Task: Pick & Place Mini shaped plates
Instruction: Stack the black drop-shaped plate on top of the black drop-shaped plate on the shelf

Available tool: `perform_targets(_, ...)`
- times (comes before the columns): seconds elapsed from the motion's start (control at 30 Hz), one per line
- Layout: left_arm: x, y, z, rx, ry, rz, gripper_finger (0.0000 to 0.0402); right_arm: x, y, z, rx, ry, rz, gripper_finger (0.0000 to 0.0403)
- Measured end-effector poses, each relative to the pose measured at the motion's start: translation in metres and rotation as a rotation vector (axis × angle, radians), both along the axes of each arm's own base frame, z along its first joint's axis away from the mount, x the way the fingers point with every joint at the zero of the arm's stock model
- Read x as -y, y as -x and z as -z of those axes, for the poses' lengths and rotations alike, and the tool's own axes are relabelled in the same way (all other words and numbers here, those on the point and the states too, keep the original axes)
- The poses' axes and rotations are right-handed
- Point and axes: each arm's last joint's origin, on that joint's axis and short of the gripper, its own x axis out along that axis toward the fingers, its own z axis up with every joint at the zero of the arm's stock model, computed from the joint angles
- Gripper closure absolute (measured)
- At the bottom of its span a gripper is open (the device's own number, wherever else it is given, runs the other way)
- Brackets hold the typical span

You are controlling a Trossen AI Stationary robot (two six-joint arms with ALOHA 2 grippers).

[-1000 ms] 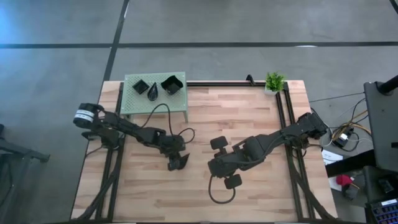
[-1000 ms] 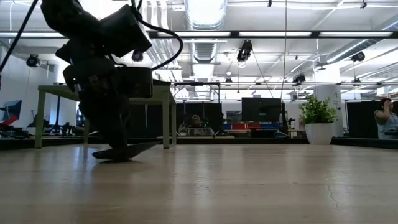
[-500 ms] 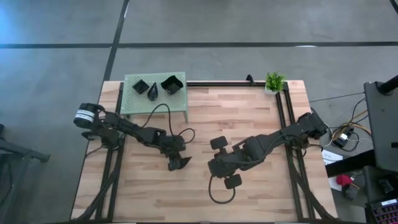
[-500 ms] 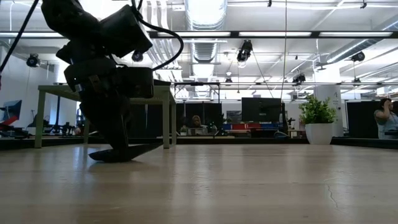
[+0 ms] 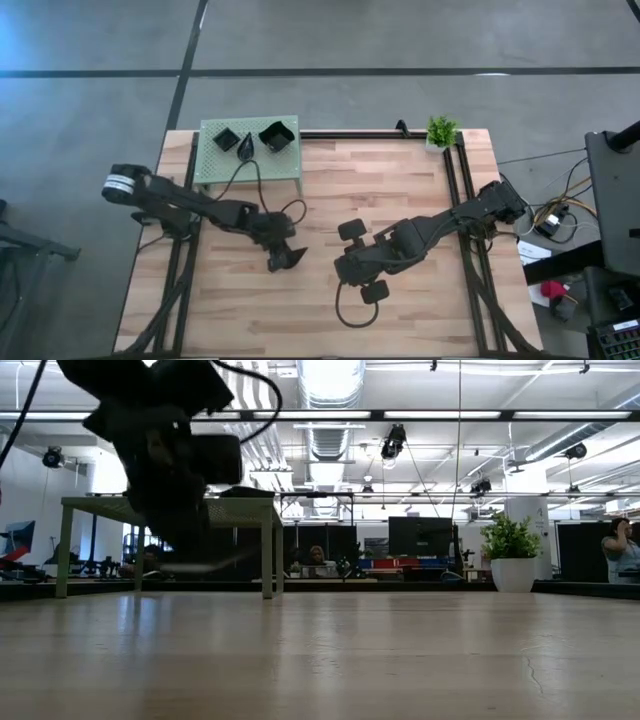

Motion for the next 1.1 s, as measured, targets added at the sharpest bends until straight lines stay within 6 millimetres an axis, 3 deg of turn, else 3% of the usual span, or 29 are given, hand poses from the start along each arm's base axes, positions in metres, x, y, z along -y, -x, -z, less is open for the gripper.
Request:
perform_targets(0.5,-0.013,0.050,-0.076,0.235,-0.094,-0.203,0.0401,0.000,-0.001,0.000,0.007,-0.003,0.000,0.0351)
perform_targets(1.1,-0.047,0.116,-0.134,0.448,-0.475,-0.768,0.0401,0.000,-0.001,0.000,0.008,-0.005,0.002,0.0351)
